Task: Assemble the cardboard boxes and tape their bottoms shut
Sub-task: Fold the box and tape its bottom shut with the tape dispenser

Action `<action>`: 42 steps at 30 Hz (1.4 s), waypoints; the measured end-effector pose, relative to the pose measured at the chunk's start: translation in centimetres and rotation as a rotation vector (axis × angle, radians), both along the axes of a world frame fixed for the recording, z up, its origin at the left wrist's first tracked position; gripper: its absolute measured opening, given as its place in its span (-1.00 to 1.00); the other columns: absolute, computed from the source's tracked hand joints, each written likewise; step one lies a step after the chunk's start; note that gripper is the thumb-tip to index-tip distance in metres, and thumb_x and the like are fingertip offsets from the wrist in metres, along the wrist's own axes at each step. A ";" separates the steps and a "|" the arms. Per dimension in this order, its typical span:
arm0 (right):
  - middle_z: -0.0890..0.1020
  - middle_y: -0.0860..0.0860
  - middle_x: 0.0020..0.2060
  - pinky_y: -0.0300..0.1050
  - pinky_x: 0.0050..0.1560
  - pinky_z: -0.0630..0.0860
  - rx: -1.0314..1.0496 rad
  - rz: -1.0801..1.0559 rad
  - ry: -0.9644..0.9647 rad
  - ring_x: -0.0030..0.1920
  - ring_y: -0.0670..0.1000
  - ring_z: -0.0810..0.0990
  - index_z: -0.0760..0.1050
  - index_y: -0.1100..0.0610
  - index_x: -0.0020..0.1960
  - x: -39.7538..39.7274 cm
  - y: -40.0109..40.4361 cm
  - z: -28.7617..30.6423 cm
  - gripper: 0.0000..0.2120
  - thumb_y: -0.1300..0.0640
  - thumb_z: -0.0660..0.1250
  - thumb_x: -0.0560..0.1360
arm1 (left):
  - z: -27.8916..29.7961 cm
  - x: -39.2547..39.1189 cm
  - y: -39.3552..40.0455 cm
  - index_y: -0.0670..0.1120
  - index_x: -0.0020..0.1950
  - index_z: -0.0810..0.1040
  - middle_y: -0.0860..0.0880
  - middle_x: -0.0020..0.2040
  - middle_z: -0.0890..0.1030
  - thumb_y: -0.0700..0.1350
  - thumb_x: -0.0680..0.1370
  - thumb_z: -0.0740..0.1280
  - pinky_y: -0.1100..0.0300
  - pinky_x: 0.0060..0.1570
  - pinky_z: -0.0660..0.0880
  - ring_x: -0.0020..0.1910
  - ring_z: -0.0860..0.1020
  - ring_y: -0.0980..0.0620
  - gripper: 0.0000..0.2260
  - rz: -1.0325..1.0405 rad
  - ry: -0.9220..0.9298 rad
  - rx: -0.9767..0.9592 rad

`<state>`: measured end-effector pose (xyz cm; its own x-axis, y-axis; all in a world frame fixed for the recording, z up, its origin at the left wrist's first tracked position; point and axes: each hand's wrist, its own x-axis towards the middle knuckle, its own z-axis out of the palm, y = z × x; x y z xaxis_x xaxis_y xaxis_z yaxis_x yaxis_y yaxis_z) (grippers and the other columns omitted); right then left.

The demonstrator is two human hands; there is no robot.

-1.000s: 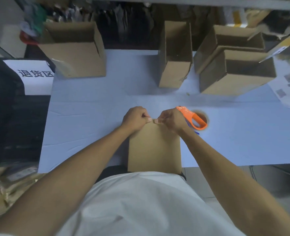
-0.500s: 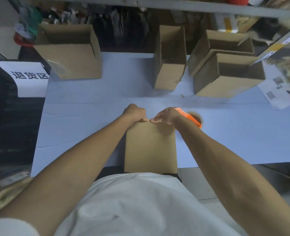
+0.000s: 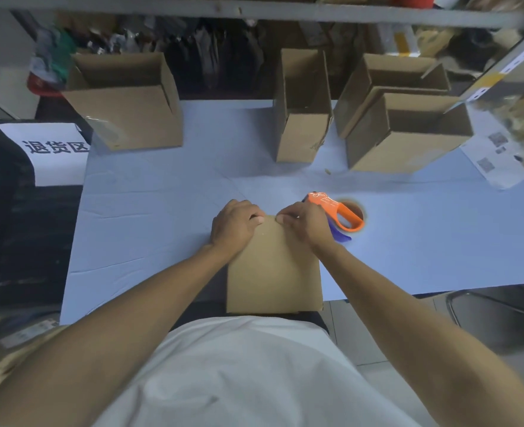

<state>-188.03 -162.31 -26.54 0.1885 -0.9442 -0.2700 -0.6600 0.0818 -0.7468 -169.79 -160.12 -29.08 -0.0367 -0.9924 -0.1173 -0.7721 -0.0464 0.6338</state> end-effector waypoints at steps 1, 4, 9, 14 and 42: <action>0.69 0.02 -0.08 -0.18 -0.04 0.48 0.014 -0.004 0.005 -0.09 -0.03 0.60 0.69 0.18 -0.03 0.1 -0.1 0.2 -0.87 0.21 0.36 0.52 | 0.2 0.0 -0.3 0.05 -0.13 0.62 0.12 -0.07 0.62 -0.09 0.53 0.32 0.09 -0.12 0.44 -0.03 0.46 0.04 -0.90 0.028 0.030 0.048; 0.68 -0.01 -0.10 -0.35 -0.15 0.43 0.082 -0.032 -0.004 -0.13 -0.08 0.58 0.68 0.20 -0.01 0.2 -0.5 0.1 -0.86 0.20 0.36 0.52 | 0.7 -0.8 -1.1 0.02 -0.24 0.50 0.07 -0.07 0.62 -0.18 0.51 0.29 0.01 -0.07 0.50 -0.01 0.49 -0.02 -0.85 0.085 0.035 0.123; 0.67 -0.03 -0.17 -0.19 -0.06 0.51 0.093 -0.079 -0.036 -0.13 -0.06 0.60 0.68 0.18 -0.04 0.7 -1.2 -0.1 -0.88 0.18 0.37 0.52 | 1.1 -0.7 -1.9 -0.09 -0.18 0.55 0.00 -0.05 0.61 -0.18 0.53 0.30 -0.03 0.01 0.46 0.04 0.48 -0.08 -0.90 0.077 0.046 0.107; 0.62 -0.11 -0.32 -0.18 -0.16 0.46 0.053 -0.265 -0.066 -0.23 -0.12 0.56 0.67 0.12 -0.19 0.1 -1.4 0.0 -0.88 0.18 0.37 0.48 | 2.3 -3.0 -1.1 -0.01 0.15 0.50 -0.05 0.19 0.44 0.01 0.48 0.38 0.04 0.11 0.26 0.19 0.35 -0.12 -0.73 0.148 -0.358 -0.045; 0.55 -0.16 0.04 -0.21 -0.10 0.45 -0.043 0.477 0.269 -0.10 -0.09 0.53 0.19 -0.18 0.43 -11.3 -4.3 4.6 -0.19 -0.32 0.45 0.29 | 6.1 -6.0 -4.1 -0.21 0.10 0.59 -0.12 0.04 0.65 -0.22 0.65 0.16 0.27 -0.10 0.56 -0.05 0.62 0.04 -0.78 0.226 0.609 0.417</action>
<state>-199.33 -166.61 -21.95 0.5284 -0.7820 -0.3307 -0.7843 -0.3005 -0.5428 -175.77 -164.18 -22.93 -0.0170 -0.8616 -0.5073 -0.2358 -0.4896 0.8395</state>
